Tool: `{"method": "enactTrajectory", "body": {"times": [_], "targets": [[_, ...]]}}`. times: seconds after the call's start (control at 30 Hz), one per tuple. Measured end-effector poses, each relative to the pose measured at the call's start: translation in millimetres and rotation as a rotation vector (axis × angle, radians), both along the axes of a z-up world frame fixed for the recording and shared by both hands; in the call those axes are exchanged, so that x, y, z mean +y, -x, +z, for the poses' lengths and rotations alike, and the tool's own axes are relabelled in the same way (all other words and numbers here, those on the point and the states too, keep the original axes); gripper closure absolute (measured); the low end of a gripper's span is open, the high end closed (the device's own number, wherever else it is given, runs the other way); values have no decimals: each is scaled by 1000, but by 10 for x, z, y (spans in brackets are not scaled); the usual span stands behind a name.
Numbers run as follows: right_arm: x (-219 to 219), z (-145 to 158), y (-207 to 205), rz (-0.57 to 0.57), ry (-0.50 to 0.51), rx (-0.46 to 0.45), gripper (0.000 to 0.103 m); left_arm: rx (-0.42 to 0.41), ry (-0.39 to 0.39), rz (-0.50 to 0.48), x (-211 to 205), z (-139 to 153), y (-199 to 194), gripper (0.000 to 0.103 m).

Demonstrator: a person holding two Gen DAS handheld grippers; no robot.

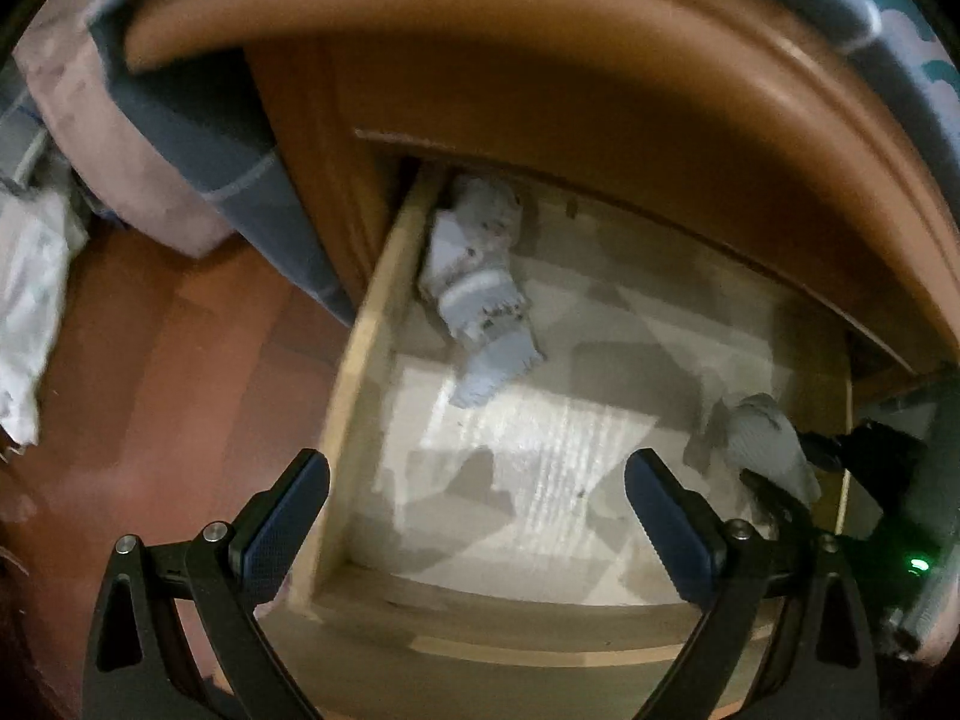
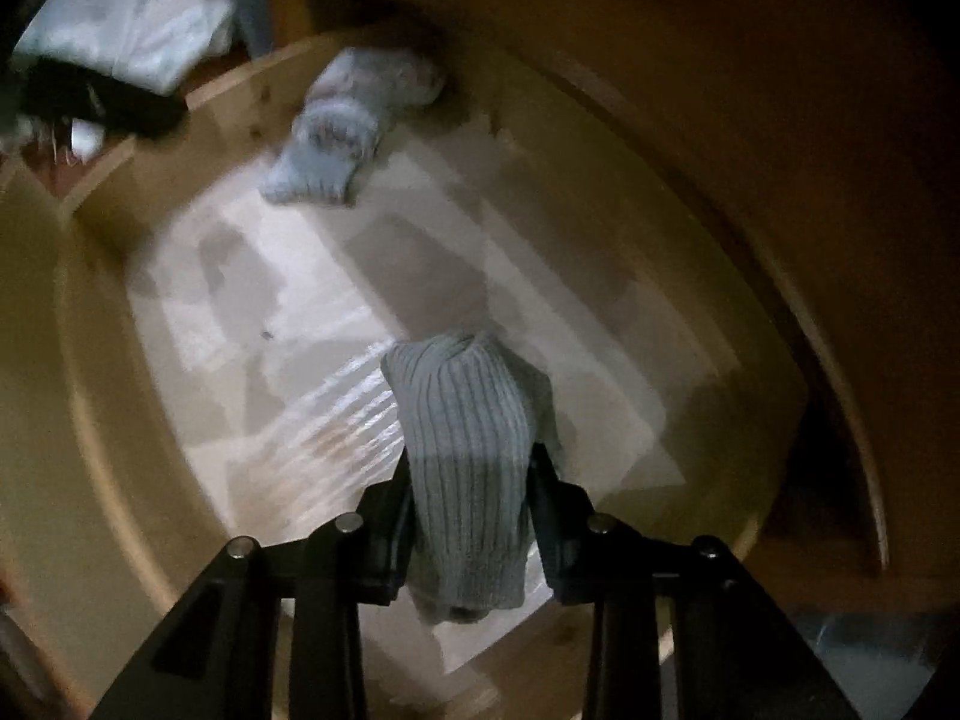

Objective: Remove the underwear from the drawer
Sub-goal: 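Lift the grey ribbed sock out of the drawer with the right tool, then grasp the white-and-blue socks with the left tool while the right tool holds the grey sock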

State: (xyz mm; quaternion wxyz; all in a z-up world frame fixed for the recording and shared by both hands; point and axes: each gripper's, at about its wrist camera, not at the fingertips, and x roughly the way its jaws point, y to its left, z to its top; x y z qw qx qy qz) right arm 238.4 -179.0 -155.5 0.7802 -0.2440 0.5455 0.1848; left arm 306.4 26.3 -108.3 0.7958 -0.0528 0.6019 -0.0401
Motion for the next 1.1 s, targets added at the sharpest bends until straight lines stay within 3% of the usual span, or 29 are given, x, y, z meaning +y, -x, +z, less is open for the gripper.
{"method": "enactTrajectory", "body": {"times": [0.13, 0.27, 0.47, 0.57, 0.77, 1.1], "targets": [[-129, 290, 144, -58, -45, -55, 69, 5, -14, -10, -52, -38, -20, 5], [-336, 659, 342, -196, -203, -127, 69, 35, 11, -9, -86, -91, -52, 5], [-526, 878, 533, -307, -306, -227, 69, -19, -39, -38, -247, -27, -139, 5], [-693, 1020, 652, -366, -350, -278, 69, 14, -14, -50, -301, -129, -207, 5], [-913, 1139, 727, -465, -393, -338, 69, 17, -27, -80, -326, -213, -243, 8], [-999, 1089, 773, -597, -298, -346, 69, 19, -92, -105, -323, -266, -188, 9]]}}
